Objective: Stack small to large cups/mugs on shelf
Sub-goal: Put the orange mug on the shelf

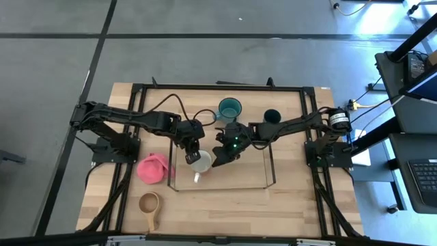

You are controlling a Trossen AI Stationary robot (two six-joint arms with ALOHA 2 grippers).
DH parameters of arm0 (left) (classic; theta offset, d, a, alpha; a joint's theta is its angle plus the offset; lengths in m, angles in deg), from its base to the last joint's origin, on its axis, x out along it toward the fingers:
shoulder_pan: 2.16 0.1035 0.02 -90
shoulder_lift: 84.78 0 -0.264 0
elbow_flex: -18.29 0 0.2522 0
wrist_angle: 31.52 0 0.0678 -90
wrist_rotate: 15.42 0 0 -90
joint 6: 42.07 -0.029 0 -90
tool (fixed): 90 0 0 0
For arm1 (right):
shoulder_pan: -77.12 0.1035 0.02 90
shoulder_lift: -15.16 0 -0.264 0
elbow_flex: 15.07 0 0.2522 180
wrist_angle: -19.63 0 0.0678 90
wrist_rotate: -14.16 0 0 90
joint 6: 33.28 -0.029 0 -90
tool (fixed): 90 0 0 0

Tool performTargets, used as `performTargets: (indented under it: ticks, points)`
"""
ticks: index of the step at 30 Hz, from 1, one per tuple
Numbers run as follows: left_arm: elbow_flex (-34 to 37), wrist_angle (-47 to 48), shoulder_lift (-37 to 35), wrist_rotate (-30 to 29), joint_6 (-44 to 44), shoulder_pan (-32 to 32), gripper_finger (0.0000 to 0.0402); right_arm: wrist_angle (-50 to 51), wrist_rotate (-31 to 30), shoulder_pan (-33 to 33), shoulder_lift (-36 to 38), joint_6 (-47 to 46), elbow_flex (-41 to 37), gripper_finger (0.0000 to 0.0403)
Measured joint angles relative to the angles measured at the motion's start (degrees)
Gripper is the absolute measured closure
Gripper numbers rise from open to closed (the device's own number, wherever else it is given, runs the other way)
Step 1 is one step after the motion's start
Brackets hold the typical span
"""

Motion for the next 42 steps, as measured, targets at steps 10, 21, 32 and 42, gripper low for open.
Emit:
performTargets:
  ticks: [10,21,32,42]
  points:
    - [0.00,2.51,0.00,0.98,1.55,-0.24,0.0388,0.76,-2.34,-0.09,0.02,0.60,0.00,0.0393]
    - [0.01,2.71,-0.10,-0.32,0.92,-0.43,0.0388,1.13,-2.76,-0.24,0.02,1.84,0.00,0.0393]
    - [-0.24,2.24,-5.00,-1.35,-0.08,2.97,0.0388,5.95,-2.02,-0.33,0.02,4.46,0.00,0.0393]
    - [-0.28,3.19,-13.34,-6.75,5.54,-1.26,0.0388,5.97,-3.26,-0.17,0.02,3.40,0.00,0.0393]
